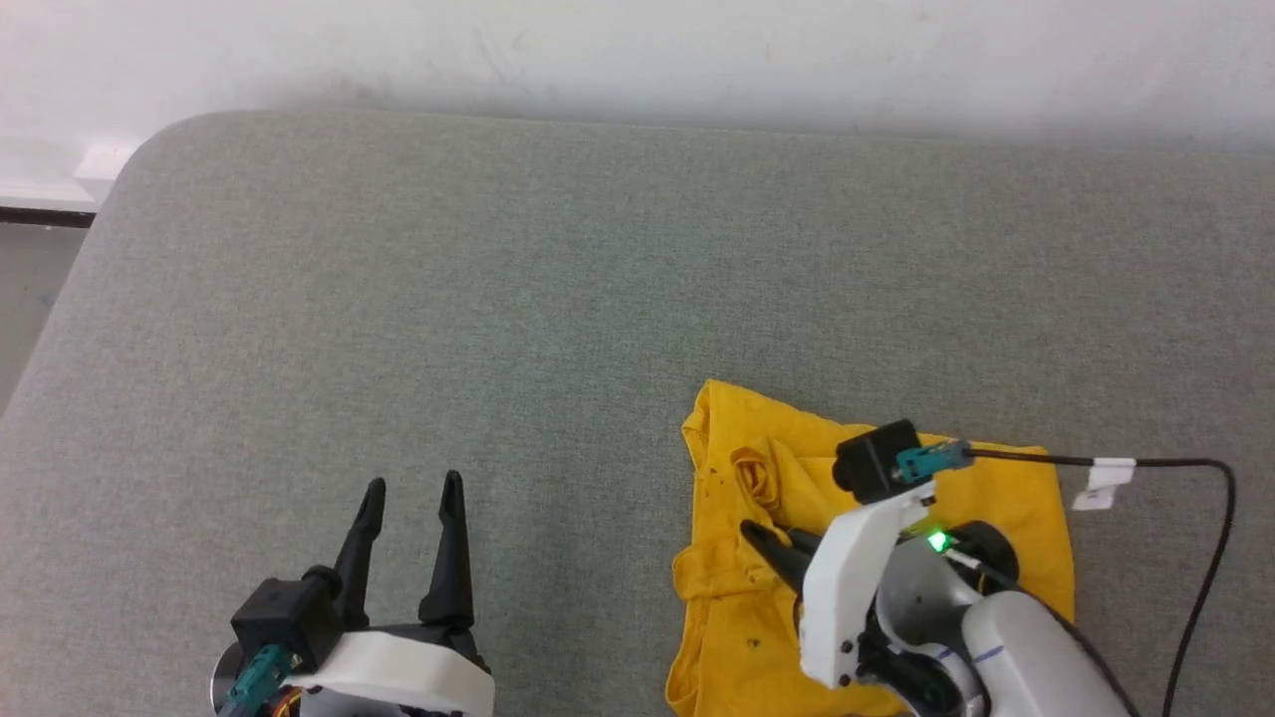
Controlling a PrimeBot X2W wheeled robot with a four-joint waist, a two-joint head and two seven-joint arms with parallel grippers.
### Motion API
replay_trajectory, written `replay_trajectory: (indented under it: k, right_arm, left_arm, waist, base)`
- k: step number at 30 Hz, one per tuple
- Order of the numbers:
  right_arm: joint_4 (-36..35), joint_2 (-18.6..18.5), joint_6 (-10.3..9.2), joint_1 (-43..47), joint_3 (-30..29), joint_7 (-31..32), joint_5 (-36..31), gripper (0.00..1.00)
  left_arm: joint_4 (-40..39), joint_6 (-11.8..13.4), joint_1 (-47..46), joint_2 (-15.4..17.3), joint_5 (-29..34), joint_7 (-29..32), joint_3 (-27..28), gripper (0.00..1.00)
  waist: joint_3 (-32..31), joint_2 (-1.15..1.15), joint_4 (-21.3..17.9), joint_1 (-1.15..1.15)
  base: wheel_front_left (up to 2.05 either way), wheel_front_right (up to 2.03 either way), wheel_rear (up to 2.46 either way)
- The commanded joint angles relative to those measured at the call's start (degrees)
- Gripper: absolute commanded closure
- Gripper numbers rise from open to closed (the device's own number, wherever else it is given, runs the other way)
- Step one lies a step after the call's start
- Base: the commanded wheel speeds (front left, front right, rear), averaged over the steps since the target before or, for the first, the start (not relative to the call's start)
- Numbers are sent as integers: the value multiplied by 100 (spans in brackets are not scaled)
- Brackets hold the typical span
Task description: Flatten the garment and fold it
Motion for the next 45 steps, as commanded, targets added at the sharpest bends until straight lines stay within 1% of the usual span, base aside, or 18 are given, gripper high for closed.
replay_trajectory:
  k: [1,2,3,4,8,12,14,16,22,24,26,28,32,37,38,44,45]
  right_arm:
    - [175,24,-4,-119,65,-129,9,100]
    - [333,25,-4,-154,92,-226,28,80]
    - [494,25,-4,-202,120,-323,-2,13]
    - [651,25,-4,-254,158,-395,-47,0]
    - [908,26,-4,-443,330,-734,38,0]
    - [651,26,-4,-428,214,-881,303,0]
    - [344,26,-4,-282,-55,-862,385,0]
    - [-70,20,-4,-70,-422,-770,275,0]
    - [-1382,-172,-4,819,-1908,-391,-193,0]
    - [-1678,-395,-4,1054,-2098,-333,-453,0]
    - [-1790,-507,-4,1259,-2189,-333,-505,0]
    - [-1766,-596,-4,1392,-2215,-335,-566,0]
    - [-1454,-485,-4,1416,-2308,-378,-522,0]
    - [-817,-368,-4,1184,-2255,-502,-453,0]
    - [-817,-368,-4,1184,-2255,-502,-453,0]
    - [227,-236,-4,780,-2224,-623,-397,0]
    - [371,-216,-4,731,-2213,-612,-376,57]
  left_arm:
    - [33,-43,-74,-51,-19,-26,10,0]
    - [47,-52,-81,-70,-17,-26,11,0]
    - [61,-62,-88,-88,-14,-27,12,0]
    - [75,-72,-98,-104,-10,-27,15,0]
    - [125,-114,-134,-144,12,-27,24,0]
    - [131,-120,-101,-148,30,-27,79,0]
    - [119,-118,-69,-146,34,-27,112,0]
    - [99,-115,-34,-136,37,-27,145,0]
    - [23,-95,19,-116,69,-27,207,0]
    - [1,-94,10,-113,79,-27,209,0]
    - [-14,-96,-10,-103,92,-27,208,0]
    - [-28,-94,-37,-84,116,-27,200,0]
    - [-63,-93,-95,-46,145,-5,177,0]
    - [-104,-87,-136,14,171,73,143,0]
    - [-104,-87,-136,14,171,73,143,0]
    - [-141,-85,-130,83,181,149,111,0]
    - [-152,-82,-126,96,186,160,106,0]
  waist:
    - [2,0,5,0]
    - [-2,0,2,0]
    - [-6,0,-4,0]
    - [-9,0,-12,0]
    - [-22,0,-76,0]
    - [-47,0,-196,0]
    - [-52,0,-266,0]
    - [-45,0,-340,0]
    - [16,0,-522,0]
    - [56,0,-553,0]
    - [85,0,-576,0]
    - [109,0,-581,0]
    - [160,0,-541,0]
    - [173,0,-409,0]
    - [173,0,-409,0]
    - [92,0,-282,0]
    - [69,0,-271,0]
  base:
    - [0,0,0]
    - [0,0,0]
    - [0,0,0]
    - [0,0,0]
    - [0,0,0]
    - [0,0,0]
    - [0,0,0]
    - [0,0,0]
    - [0,0,0]
    - [0,0,0]
    - [0,0,0]
    - [0,0,0]
    - [0,0,0]
    - [0,0,0]
    - [0,0,0]
    - [0,0,0]
    - [0,0,0]
